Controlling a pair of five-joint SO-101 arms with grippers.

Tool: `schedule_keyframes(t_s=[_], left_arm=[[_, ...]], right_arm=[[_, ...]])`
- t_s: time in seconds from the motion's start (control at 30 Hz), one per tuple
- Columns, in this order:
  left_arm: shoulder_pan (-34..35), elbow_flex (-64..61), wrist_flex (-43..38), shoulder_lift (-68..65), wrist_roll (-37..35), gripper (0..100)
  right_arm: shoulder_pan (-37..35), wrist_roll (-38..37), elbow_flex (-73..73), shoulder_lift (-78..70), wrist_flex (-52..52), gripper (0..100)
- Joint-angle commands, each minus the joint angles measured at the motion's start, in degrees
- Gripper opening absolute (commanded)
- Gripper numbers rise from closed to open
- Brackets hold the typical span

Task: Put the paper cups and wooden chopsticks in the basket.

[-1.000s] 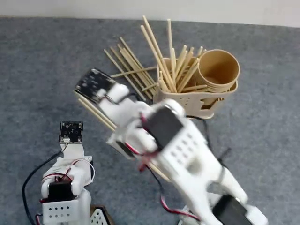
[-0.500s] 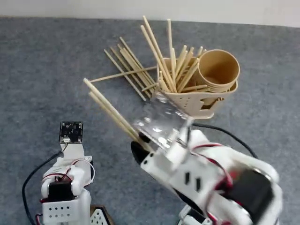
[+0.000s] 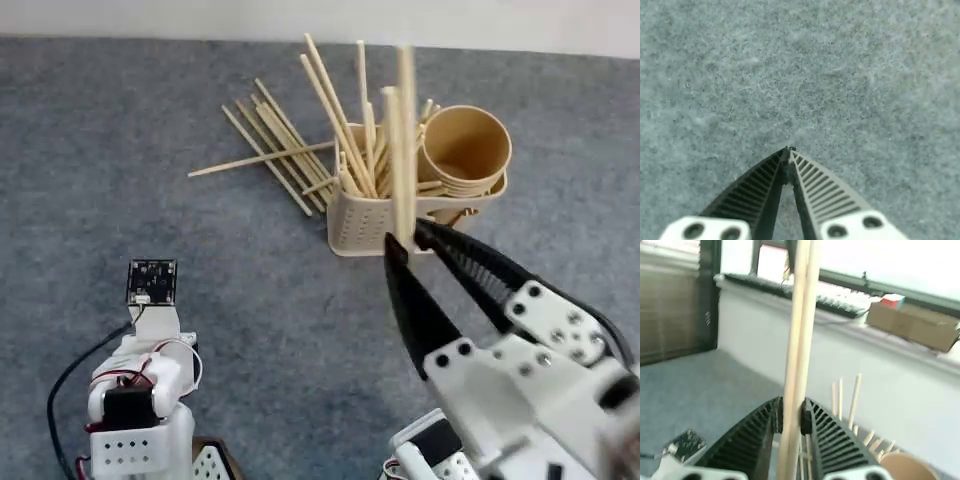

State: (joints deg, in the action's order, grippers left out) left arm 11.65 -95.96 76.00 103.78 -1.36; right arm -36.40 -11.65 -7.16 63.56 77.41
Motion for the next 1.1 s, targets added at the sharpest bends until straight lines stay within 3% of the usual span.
schedule_keyframes(t_s=[0.0,0.23,0.37,0.77,1.07], left_arm=[[-1.2,-1.2,0.4,0.3,-0.6,0],[-1.3,-1.2,0.4,0.3,-0.5,0],[-1.3,-1.2,0.4,0.3,-0.5,0],[-1.3,-1.2,0.4,0.3,-0.5,0],[-1.3,-1.2,0.4,0.3,-0.5,0]], right_arm=[[0.9,0.5,-0.1,0.6,-2.6,0.9],[1.1,0.5,0.0,0.5,-6.7,0.9],[6.3,0.7,0.6,0.2,-15.0,0.9],[15.1,0.8,31.0,0.7,-58.0,0.6],[15.0,0.9,44.5,0.2,-77.6,0.6]])
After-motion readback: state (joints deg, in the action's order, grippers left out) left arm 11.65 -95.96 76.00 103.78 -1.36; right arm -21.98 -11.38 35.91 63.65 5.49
